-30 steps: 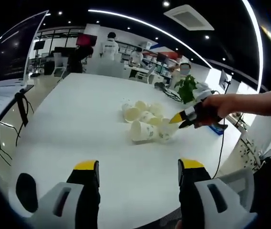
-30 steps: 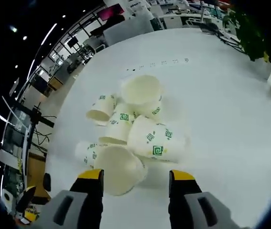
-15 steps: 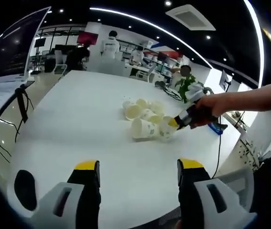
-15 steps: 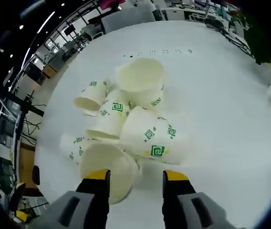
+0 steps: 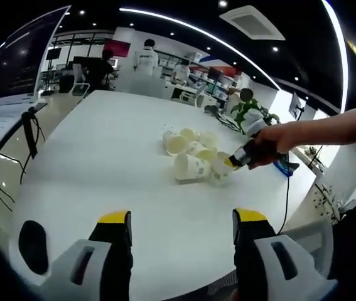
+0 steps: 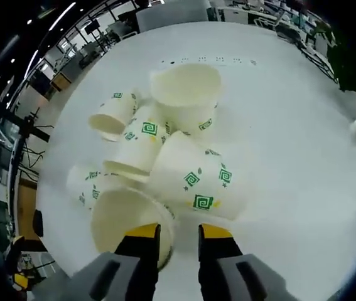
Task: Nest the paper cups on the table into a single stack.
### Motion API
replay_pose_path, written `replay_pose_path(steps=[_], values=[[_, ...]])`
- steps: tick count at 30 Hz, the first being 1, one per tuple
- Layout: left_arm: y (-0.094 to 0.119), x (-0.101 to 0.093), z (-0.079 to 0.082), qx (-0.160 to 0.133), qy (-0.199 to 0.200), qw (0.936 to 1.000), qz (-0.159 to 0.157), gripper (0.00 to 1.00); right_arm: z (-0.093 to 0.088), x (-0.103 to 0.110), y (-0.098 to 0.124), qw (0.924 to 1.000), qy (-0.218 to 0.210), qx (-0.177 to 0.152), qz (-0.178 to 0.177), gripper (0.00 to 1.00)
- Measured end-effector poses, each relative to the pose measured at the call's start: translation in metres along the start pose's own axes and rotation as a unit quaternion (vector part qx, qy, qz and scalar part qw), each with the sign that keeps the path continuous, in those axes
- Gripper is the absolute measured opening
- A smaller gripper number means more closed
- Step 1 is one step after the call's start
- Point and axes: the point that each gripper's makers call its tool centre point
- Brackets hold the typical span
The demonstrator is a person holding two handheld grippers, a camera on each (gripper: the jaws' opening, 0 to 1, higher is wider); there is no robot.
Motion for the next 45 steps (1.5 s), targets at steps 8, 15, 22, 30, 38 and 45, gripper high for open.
replay_pose_path(steps=[8, 15, 22, 30, 38, 45], values=[[0.001, -0.004, 0.000, 0.000, -0.001, 1.0000, -0.002, 0.63, -0.003, -0.001, 0.000, 0.9999, 0.012, 0.000, -0.007, 0.00], [0.002, -0.003, -0.004, 0.003, 0.002, 1.0000, -0.001, 0.63, -0.008, 0.000, 0.006, 0.9999, 0.012, -0.005, -0.004, 0.00], [0.001, -0.002, -0.004, 0.002, 0.002, 1.0000, 0.000, 0.64, -0.010, 0.003, 0.014, 0.9998, 0.018, -0.010, 0.002, 0.00], [-0.001, -0.002, -0.001, 0.000, -0.003, 1.0000, -0.003, 0.65, -0.017, -0.002, 0.019, 0.9996, 0.028, -0.007, -0.002, 0.00], [-0.003, -0.006, 0.003, -0.002, -0.009, 0.9999, -0.009, 0.65, -0.026, -0.003, 0.021, 0.9993, 0.038, -0.004, -0.005, 0.00], [-0.005, -0.009, 0.006, -0.004, -0.013, 0.9998, -0.013, 0.65, -0.034, 0.007, 0.027, 0.9986, 0.053, -0.004, -0.004, 0.00]])
Point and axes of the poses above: the point that each gripper's makers call its tool centre point, and the gripper's own axes: y roughly backward along the fingers, x roughly to its left, z roughly out of its top, and after that the axes turned 12 degrees about x, right-handed
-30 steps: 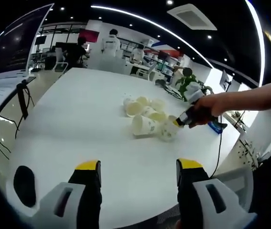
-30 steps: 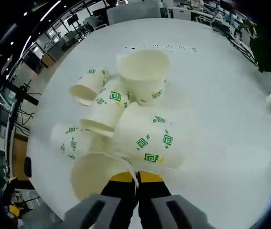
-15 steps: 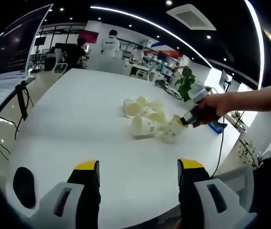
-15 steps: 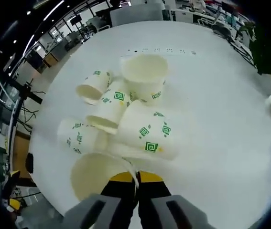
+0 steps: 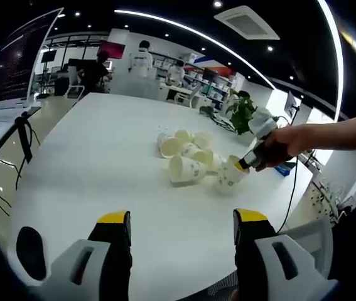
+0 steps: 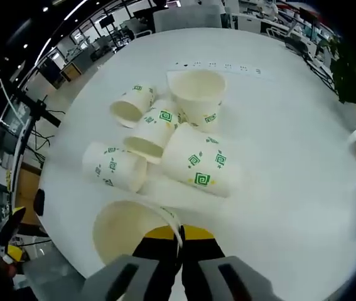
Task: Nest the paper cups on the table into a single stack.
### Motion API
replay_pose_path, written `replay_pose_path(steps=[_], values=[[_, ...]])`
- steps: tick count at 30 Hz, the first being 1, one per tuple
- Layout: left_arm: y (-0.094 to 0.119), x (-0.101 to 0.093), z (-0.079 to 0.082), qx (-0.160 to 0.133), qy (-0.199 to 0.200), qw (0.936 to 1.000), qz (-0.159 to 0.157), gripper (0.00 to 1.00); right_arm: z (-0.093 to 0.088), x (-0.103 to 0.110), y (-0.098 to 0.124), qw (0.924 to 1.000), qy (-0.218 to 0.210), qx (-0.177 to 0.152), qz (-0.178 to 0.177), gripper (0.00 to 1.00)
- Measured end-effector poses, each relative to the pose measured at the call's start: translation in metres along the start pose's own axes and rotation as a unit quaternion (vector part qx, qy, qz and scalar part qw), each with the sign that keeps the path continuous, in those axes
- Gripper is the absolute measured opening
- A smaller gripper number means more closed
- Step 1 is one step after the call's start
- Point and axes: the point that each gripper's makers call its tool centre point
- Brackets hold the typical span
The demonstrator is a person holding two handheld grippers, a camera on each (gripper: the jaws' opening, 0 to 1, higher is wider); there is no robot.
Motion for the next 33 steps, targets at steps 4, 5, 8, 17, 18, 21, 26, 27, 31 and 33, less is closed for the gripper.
replay_pose_path(steps=[4, 5, 8, 17, 18, 21, 26, 27, 31, 33], values=[[0.000, -0.005, 0.000, 0.002, -0.005, 1.0000, -0.002, 0.65, 0.000, 0.008, -0.001, 0.9999, 0.012, 0.003, 0.003, 0.00], [0.001, -0.005, 0.000, 0.001, -0.005, 1.0000, -0.003, 0.65, -0.001, 0.010, -0.001, 0.9999, 0.014, 0.003, 0.003, 0.00], [0.002, -0.004, 0.000, 0.001, -0.004, 1.0000, -0.003, 0.65, -0.002, 0.018, -0.003, 0.9996, 0.028, 0.008, 0.006, 0.00], [0.003, 0.003, -0.002, 0.000, -0.003, 1.0000, -0.002, 0.65, -0.007, 0.040, -0.005, 0.9983, 0.053, 0.020, 0.013, 0.00], [0.003, 0.003, -0.001, 0.000, -0.003, 1.0000, -0.002, 0.65, -0.007, 0.043, -0.004, 0.9982, 0.055, 0.020, 0.014, 0.00], [0.003, 0.004, -0.002, -0.001, -0.002, 1.0000, -0.002, 0.65, -0.007, 0.052, -0.002, 0.9976, 0.063, 0.021, 0.017, 0.00], [0.004, 0.004, -0.001, -0.002, -0.003, 1.0000, -0.003, 0.65, -0.007, 0.064, -0.005, 0.9962, 0.080, 0.029, 0.015, 0.00], [0.004, 0.003, 0.000, -0.002, -0.004, 1.0000, -0.003, 0.65, -0.007, 0.065, -0.006, 0.9962, 0.081, 0.029, 0.015, 0.00], [0.006, 0.002, 0.000, 0.000, -0.009, 1.0000, -0.003, 0.66, -0.002, 0.079, -0.013, 0.9950, 0.091, 0.036, 0.019, 0.00], [0.007, 0.003, 0.000, 0.000, -0.010, 0.9999, -0.002, 0.66, -0.002, 0.085, -0.014, 0.9946, 0.095, 0.037, 0.020, 0.00]])
Point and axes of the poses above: the point that each gripper's makers call its tool centre point, and the gripper's own axes: y roughly backward along the fingers, x roughly to its left, z roughly out of its top, and after that the axes turned 12 degrees about x, right-handed
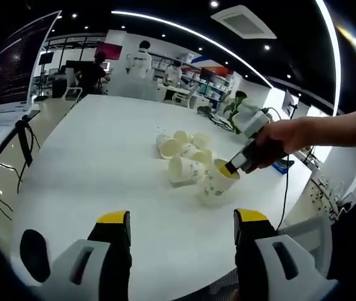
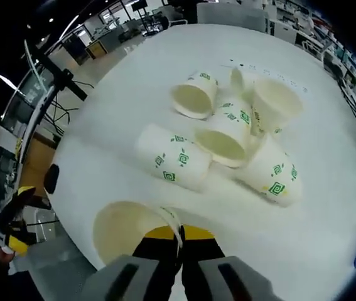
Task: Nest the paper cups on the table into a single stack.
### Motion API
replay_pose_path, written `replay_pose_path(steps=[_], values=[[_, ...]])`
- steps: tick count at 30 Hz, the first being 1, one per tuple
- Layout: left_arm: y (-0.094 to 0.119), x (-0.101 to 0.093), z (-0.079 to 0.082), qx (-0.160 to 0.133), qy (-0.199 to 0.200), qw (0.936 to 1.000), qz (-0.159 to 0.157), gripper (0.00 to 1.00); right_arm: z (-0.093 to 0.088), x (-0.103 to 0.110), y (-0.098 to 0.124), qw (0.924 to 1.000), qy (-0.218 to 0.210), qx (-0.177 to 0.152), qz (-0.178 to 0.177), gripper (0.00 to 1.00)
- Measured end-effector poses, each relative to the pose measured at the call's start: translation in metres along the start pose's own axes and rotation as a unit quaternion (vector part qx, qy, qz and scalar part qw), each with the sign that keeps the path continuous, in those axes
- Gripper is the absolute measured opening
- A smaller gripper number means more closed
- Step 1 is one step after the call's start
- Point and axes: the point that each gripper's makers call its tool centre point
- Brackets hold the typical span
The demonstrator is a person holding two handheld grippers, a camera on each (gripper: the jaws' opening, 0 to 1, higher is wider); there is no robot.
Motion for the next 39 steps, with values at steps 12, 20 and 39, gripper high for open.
replay_pose_path(steps=[12, 20, 39], values=[[-0.002, 0.003, 0.003, 0.004, -0.029, 0.9995, 0.011, 0.67, 0.020, 0.013, -0.013, 0.9997, 0.020, 0.014, -0.002, 0.00], [-0.004, 0.003, 0.012, -0.001, -0.035, 0.9993, 0.010, 0.67, 0.022, 0.022, -0.020, 0.9994, 0.028, 0.022, -0.003, 0.00], [-0.005, 0.012, 0.014, -0.003, -0.028, 0.9996, 0.011, 0.66, 0.015, 0.034, -0.025, 0.9989, 0.033, 0.032, -0.001, 0.00]])
Point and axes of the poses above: the point that each gripper's makers call its tool centre point, and the gripper's own axes: y roughly backward along the fingers, x roughly to its left, z roughly out of its top, and after that the axes turned 12 degrees about x, right-handed
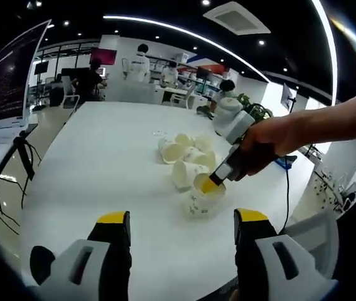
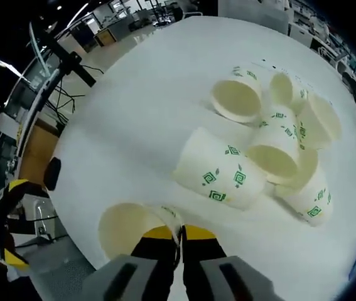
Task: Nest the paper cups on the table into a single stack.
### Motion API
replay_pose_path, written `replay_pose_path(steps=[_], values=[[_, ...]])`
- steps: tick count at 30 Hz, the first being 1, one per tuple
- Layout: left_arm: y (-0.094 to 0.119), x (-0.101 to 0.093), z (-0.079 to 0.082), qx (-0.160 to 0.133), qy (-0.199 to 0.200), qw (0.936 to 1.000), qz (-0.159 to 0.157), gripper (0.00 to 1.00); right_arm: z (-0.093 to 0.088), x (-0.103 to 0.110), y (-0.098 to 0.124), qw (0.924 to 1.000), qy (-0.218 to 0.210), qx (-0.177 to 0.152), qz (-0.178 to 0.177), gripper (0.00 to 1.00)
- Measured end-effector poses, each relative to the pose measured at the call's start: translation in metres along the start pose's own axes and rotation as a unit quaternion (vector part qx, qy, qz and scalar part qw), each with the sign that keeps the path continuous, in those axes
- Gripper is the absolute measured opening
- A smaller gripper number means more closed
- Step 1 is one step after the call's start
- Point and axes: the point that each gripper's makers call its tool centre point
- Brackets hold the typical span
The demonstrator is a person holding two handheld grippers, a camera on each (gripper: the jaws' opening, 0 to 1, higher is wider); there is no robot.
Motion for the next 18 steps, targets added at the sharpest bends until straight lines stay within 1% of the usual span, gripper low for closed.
replay_pose_path(steps=[3, 11, 14, 18], values=[[-0.0003, -0.0013, -0.0015, 0.003, -0.001, 1.0000, 0.000, 0.66, 0.0009, 0.0017, 0.0006, 1.0000, -0.001, -0.002, 0.001, 0.00], [-0.0010, -0.0006, -0.0009, 0.003, -0.001, 1.0000, 0.001, 0.66, 0.0052, -0.0009, -0.0017, 1.0000, 0.003, -0.003, 0.003, 0.06], [-0.0015, -0.0004, -0.0014, 0.005, -0.002, 1.0000, 0.001, 0.66, 0.0045, -0.0011, 0.0014, 1.0000, 0.007, -0.003, 0.003, 0.10], [-0.0019, -0.0029, 0.0009, 0.004, -0.003, 1.0000, 0.000, 0.66, 0.0051, -0.0025, 0.0061, 0.9999, 0.005, -0.007, 0.009, 0.11]])
Point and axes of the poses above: the point that each gripper's makers call its tool centre point, and the gripper's own axes: y roughly backward along the fingers, x roughly to its left, z roughly out of its top, and after that the axes turned 12 degrees about x, right-handed
